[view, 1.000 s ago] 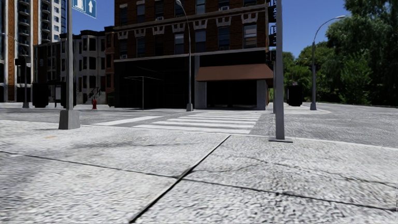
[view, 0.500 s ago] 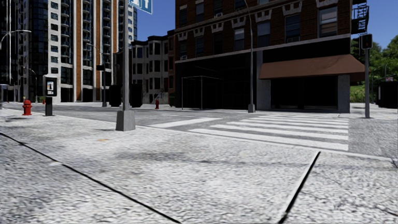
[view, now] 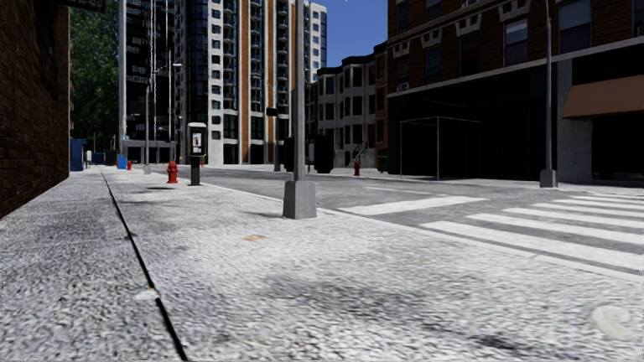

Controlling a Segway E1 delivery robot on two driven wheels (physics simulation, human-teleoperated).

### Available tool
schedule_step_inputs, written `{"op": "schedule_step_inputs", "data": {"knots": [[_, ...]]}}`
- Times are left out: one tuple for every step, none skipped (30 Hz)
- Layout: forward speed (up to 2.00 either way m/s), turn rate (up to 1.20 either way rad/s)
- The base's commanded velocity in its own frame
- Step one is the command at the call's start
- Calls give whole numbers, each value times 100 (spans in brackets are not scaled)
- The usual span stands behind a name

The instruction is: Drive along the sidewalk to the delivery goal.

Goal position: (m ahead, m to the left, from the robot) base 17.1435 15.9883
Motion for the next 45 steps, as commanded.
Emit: {"op": "schedule_step_inputs", "data": {"knots": [[200, 71], [200, 71], [200, 71], [200, 71], [200, 71], [200, 71], [200, 71], [200, 71], [200, 71], [200, 71], [200, 71], [200, 71], [200, 71], [200, 71], [200, 70], [200, 69], [200, 68], [200, 68], [200, 68], [200, 68], [200, 63], [200, 56], [200, 54], [200, 54], [200, 52], [200, 0], [200, 0], [200, 0], [200, 0], [200, 0], [200, 0], [200, 0], [200, 0], [200, 0], [200, 0], [200, 0], [200, 0], [200, 0], [200, 0], [200, 0], [200, 0], [200, 0], [200, 0], [200, 0], [200, 0]]}}
